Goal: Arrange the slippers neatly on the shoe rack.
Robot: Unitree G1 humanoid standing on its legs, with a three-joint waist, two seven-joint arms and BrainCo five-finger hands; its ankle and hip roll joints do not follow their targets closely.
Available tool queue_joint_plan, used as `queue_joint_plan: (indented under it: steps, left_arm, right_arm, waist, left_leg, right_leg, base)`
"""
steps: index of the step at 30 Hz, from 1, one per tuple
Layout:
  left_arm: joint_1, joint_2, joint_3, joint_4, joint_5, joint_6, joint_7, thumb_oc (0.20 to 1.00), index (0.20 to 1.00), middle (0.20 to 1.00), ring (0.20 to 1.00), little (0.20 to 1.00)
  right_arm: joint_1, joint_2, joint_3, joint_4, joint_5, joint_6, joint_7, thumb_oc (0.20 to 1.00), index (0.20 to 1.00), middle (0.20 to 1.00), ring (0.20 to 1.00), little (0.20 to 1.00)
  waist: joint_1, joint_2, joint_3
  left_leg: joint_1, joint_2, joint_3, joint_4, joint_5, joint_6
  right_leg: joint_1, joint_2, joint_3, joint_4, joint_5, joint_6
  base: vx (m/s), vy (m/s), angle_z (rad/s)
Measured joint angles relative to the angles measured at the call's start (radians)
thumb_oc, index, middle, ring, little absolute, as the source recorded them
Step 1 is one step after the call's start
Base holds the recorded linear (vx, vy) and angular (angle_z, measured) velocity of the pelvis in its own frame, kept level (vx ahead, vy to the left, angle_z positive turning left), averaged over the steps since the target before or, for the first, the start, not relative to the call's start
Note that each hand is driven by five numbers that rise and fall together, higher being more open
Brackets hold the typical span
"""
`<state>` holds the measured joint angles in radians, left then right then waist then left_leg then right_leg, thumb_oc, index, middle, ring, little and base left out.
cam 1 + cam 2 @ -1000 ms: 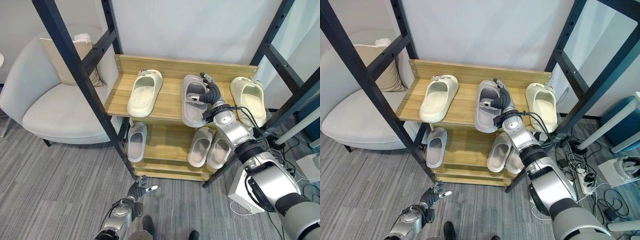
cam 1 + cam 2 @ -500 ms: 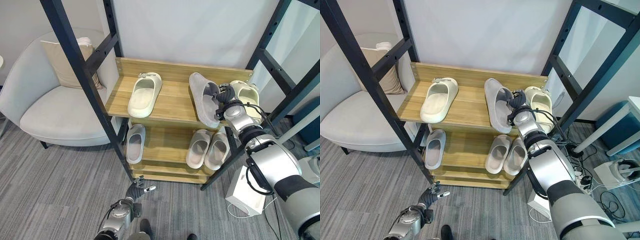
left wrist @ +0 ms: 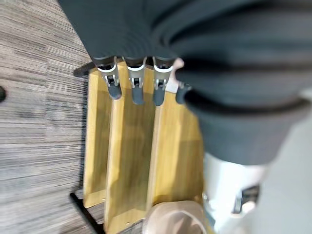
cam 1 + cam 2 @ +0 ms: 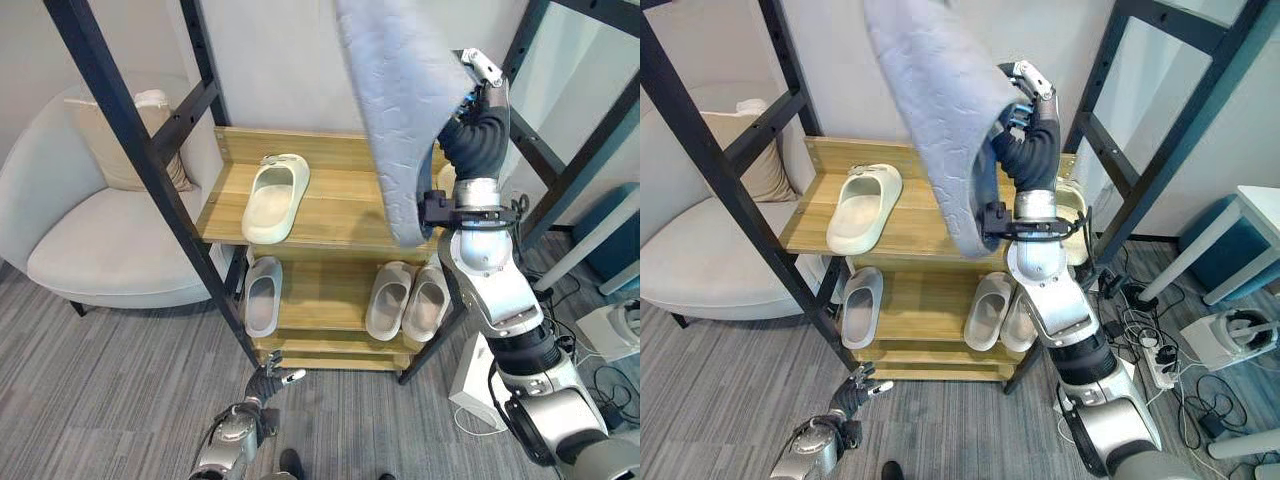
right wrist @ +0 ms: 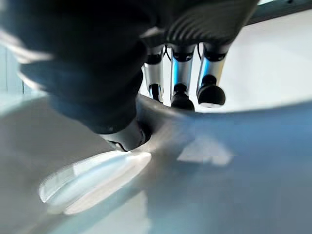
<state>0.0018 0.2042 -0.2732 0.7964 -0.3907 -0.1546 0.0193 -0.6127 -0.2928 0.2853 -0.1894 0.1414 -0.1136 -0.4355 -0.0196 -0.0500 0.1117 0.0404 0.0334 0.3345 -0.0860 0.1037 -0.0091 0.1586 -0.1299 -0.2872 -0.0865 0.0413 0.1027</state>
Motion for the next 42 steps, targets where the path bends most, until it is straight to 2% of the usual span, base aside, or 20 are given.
queue_joint_plan:
  steps: [5, 8, 11, 14, 17, 20, 23, 24, 25, 26, 27, 28, 29, 30, 31, 33, 35, 36, 38, 42]
  left_arm:
    - [0.040, -0.019, 0.001, -0.013, 0.016, 0.009, -0.018, 1.000, 1.000, 1.000, 1.000, 1.000]
    - [0.038, -0.023, 0.002, -0.015, 0.018, 0.015, -0.019, 1.000, 1.000, 1.000, 1.000, 1.000]
    - [0.048, -0.024, 0.001, -0.018, 0.019, 0.015, -0.019, 1.000, 1.000, 1.000, 1.000, 1.000]
    - [0.044, -0.026, -0.003, -0.036, 0.019, 0.014, -0.017, 1.000, 1.000, 1.000, 1.000, 1.000]
    - [0.026, -0.019, -0.019, -0.093, 0.017, 0.010, 0.001, 1.000, 1.000, 1.000, 1.000, 1.000]
    - [-0.093, 0.014, -0.070, -0.145, -0.002, -0.015, 0.026, 1.000, 1.000, 1.000, 1.000, 1.000]
    - [-0.221, 0.058, -0.087, -0.190, -0.071, -0.019, 0.058, 1.000, 1.000, 1.000, 1.000, 1.000]
    - [-0.277, 0.097, -0.077, -0.206, -0.103, -0.032, 0.072, 1.000, 1.000, 1.000, 1.000, 1.000]
    - [-0.296, 0.114, -0.074, -0.206, -0.111, -0.035, 0.082, 1.000, 1.000, 1.000, 1.000, 1.000]
    - [-0.311, 0.143, -0.076, -0.228, -0.114, -0.036, 0.099, 1.000, 1.000, 1.000, 1.000, 1.000]
    - [-0.336, 0.145, -0.079, -0.268, -0.116, -0.052, 0.106, 1.000, 1.000, 1.000, 1.000, 1.000]
    - [-0.377, 0.140, -0.090, -0.274, -0.137, -0.059, 0.113, 1.000, 1.000, 1.000, 1.000, 1.000]
    - [-0.388, 0.136, -0.103, -0.276, -0.141, -0.060, 0.116, 1.000, 1.000, 1.000, 1.000, 1.000]
    - [-0.394, 0.129, -0.104, -0.275, -0.141, -0.060, 0.119, 1.000, 1.000, 1.000, 1.000, 1.000]
    - [-0.402, 0.121, -0.119, -0.278, -0.142, -0.066, 0.126, 1.000, 1.000, 1.000, 1.000, 1.000]
    - [-0.408, 0.120, -0.136, -0.283, -0.144, -0.075, 0.127, 1.000, 1.000, 1.000, 1.000, 1.000]
    - [-0.406, 0.126, -0.159, -0.287, -0.151, -0.086, 0.134, 1.000, 1.000, 1.000, 1.000, 1.000]
    - [-0.398, 0.127, -0.166, -0.287, -0.153, -0.086, 0.135, 1.000, 1.000, 1.000, 1.000, 1.000]
    - [-0.397, 0.134, -0.189, -0.294, -0.153, -0.087, 0.135, 1.000, 1.000, 1.000, 1.000, 1.000]
    - [-0.406, 0.138, -0.206, -0.325, -0.159, -0.087, 0.131, 1.000, 1.000, 1.000, 1.000, 1.000]
  right_arm:
    - [0.138, 0.016, 0.157, -0.055, 0.307, -0.024, 0.197, 0.200, 0.200, 0.200, 0.200, 0.200]
    - [0.144, 0.010, 0.255, -0.056, 0.420, -0.017, 0.307, 0.200, 0.200, 0.200, 0.200, 0.200]
    - [0.153, 0.035, 0.430, -0.066, 0.575, 0.000, 0.432, 0.200, 0.200, 0.200, 0.200, 0.200]
    - [0.155, 0.075, 0.525, 0.038, 0.593, 0.033, 0.519, 0.200, 0.200, 0.200, 0.200, 0.200]
    - [0.150, 0.107, 0.530, 0.248, 0.550, 0.057, 0.529, 0.200, 0.200, 0.200, 0.200, 0.200]
    - [0.054, 0.110, 0.492, 0.463, 0.456, 0.059, 0.473, 0.200, 0.200, 0.200, 0.200, 0.200]
    - [-0.101, 0.106, 0.412, 0.675, 0.299, 0.079, 0.356, 0.200, 0.200, 0.200, 0.200, 0.200]
    - [-0.200, 0.107, 0.301, 0.745, 0.220, 0.081, 0.278, 0.200, 0.200, 0.200, 0.200, 0.200]
    - [-0.235, 0.107, 0.252, 0.749, 0.200, 0.080, 0.250, 0.200, 0.200, 0.200, 0.200, 0.200]
    - [-0.316, 0.096, 0.169, 0.781, 0.108, 0.068, 0.182, 0.200, 0.200, 0.200, 0.200, 0.200]
    - [-0.428, 0.082, 0.060, 0.874, 0.044, 0.059, 0.100, 0.200, 0.200, 0.200, 0.200, 0.200]
    - [-0.530, 0.061, -0.002, 0.994, -0.008, 0.056, 0.018, 0.200, 0.200, 0.200, 0.200, 0.200]
    - [-0.571, 0.053, -0.025, 1.037, -0.026, 0.057, -0.013, 0.200, 0.200, 0.200, 0.200, 0.200]
    - [-0.578, 0.039, -0.023, 1.033, -0.045, 0.053, -0.060, 0.200, 0.200, 0.200, 0.200, 0.200]
    - [-0.584, 0.029, -0.027, 1.061, -0.056, 0.054, -0.101, 0.200, 0.200, 0.200, 0.200, 0.200]
    - [-0.625, 0.028, -0.025, 1.177, -0.063, 0.044, -0.143, 0.200, 0.200, 0.200, 0.200, 0.200]
    - [-0.687, 0.039, -0.027, 1.326, -0.041, 0.071, -0.186, 0.200, 0.200, 0.200, 0.200, 0.200]
    - [-0.693, 0.039, -0.022, 1.336, -0.039, 0.071, -0.196, 0.200, 0.200, 0.200, 0.200, 0.200]
    - [-0.746, 0.034, -0.018, 1.469, -0.023, 0.064, -0.196, 0.200, 0.200, 0.200, 0.200, 0.200]
    - [-0.765, 0.000, -0.018, 1.542, -0.003, 0.077, -0.194, 0.200, 0.200, 0.200, 0.200, 0.200]
  waist:
    - [0.002, 0.016, -0.008]
    - [0.010, 0.018, -0.009]
    - [0.013, 0.017, -0.015]
    - [0.028, 0.012, -0.021]
    - [0.055, 0.020, -0.008]
    - [0.073, 0.024, 0.106]
    - [0.095, 0.058, 0.246]
    - [0.111, 0.067, 0.308]
    - [0.111, 0.066, 0.341]
    - [0.110, 0.075, 0.376]
    - [0.110, 0.076, 0.386]
    - [0.102, 0.060, 0.405]
    - [0.111, 0.070, 0.417]
    - [0.107, 0.071, 0.426]
    - [0.101, 0.070, 0.426]
    - [0.105, 0.069, 0.427]
    - [0.116, 0.069, 0.427]
    - [0.121, 0.068, 0.427]
    - [0.128, 0.068, 0.427]
    - [0.137, 0.068, 0.427]
  left_leg:
    - [-0.003, 0.005, 0.003, -0.006, -0.002, -0.008]
    - [-0.006, 0.005, 0.000, -0.006, 0.001, -0.011]
    - [-0.006, 0.004, -0.002, -0.006, 0.001, -0.011]
    - [-0.014, 0.001, -0.023, 0.001, 0.004, -0.010]
    - [-0.064, 0.006, -0.039, 0.002, 0.029, -0.001]
    - [-0.209, 0.029, -0.078, 0.125, 0.033, -0.007]
    - [-0.348, 0.047, -0.108, 0.218, 0.025, -0.016]
    - [-0.410, 0.043, -0.104, 0.231, 0.018, -0.011]
    - [-0.426, 0.040, -0.104, 0.251, 0.001, -0.015]
    - [-0.501, 0.047, -0.106, 0.368, -0.066, 0.000]
    - [-0.568, 0.030, -0.101, 0.387, -0.065, 0.001]
    - [-0.624, 0.016, -0.099, 0.486, -0.106, 0.017]
    - [-0.631, 0.034, -0.129, 0.605, -0.150, 0.032]
    - [-0.623, 0.018, -0.136, 0.585, -0.178, 0.054]
    - [-0.624, 0.013, -0.132, 0.566, -0.160, 0.037]
    - [-0.635, 0.009, -0.133, 0.566, -0.158, 0.044]
    - [-0.636, 0.008, -0.134, 0.549, -0.148, 0.058]
    - [-0.637, 0.009, -0.136, 0.548, -0.138, 0.074]
    - [-0.637, 0.005, -0.147, 0.532, -0.133, 0.069]
    - [-0.636, 0.005, -0.160, 0.497, -0.112, 0.065]
  right_leg:
    - [-0.006, 0.003, 0.007, -0.005, -0.002, 0.005]
    - [-0.007, 0.003, 0.005, -0.005, 0.001, 0.005]
    - [-0.006, 0.003, 0.001, -0.005, 0.002, 0.003]
    - [-0.009, 0.003, -0.019, 0.001, 0.005, -0.006]
    - [-0.067, 0.005, -0.030, 0.033, -0.005, -0.001]
    - [-0.224, -0.015, -0.051, 0.228, -0.072, -0.024]
    - [-0.379, -0.039, -0.060, 0.404, -0.120, -0.059]
    - [-0.476, -0.059, -0.042, 0.479, -0.144, -0.075]
    - [-0.491, -0.069, -0.042, 0.489, -0.139, -0.082]
    - [-0.554, -0.086, -0.028, 0.569, -0.156, -0.082]
    - [-0.643, -0.104, 0.007, 0.631, -0.174, -0.080]
    - [-0.680, -0.140, 0.008, 0.637, -0.163, -0.089]
    - [-0.697, -0.137, 0.013, 0.672, -0.168, -0.080]
    - [-0.706, -0.139, 0.024, 0.690, -0.173, -0.069]
    - [-0.702, -0.141, 0.025, 0.659, -0.163, -0.069]
    - [-0.706, -0.142, 0.018, 0.652, -0.143, -0.071]
    - [-0.706, -0.140, 0.011, 0.639, -0.142, -0.068]
    - [-0.708, -0.139, 0.007, 0.639, -0.135, -0.056]
    - [-0.709, -0.141, 0.000, 0.640, -0.141, -0.052]
    - [-0.708, -0.138, -0.022, 0.625, -0.145, -0.058]
  base:
    - [-0.01, -0.019, -0.02]
    - [-0.01, -0.017, 0.02]
    - [-0.01, -0.006, 0.03]
    - [-0.15, -0.030, 0.19]
    - [-0.34, -0.069, 0.19]
    - [-0.32, -0.045, 0.34]
    - [-0.20, 0.024, 0.18]
    - [-0.15, 0.068, 0.03]
    - [-0.13, 0.068, -0.13]
    - [-0.13, 0.107, -0.03]
    - [-0.08, 0.082, 0.10]
    - [-0.07, 0.084, 0.05]
    - [-0.04, 0.041, -0.04]
    - [-0.05, 0.051, -0.09]
    - [-0.04, 0.045, 0.05]
    - [-0.03, 0.026, 0.09]
    - [0.03, 0.017, 0.10]
    - [0.09, 0.024, 0.08]
    - [0.06, 0.013, 0.10]
    - [0.01, 0.008, 0.09]
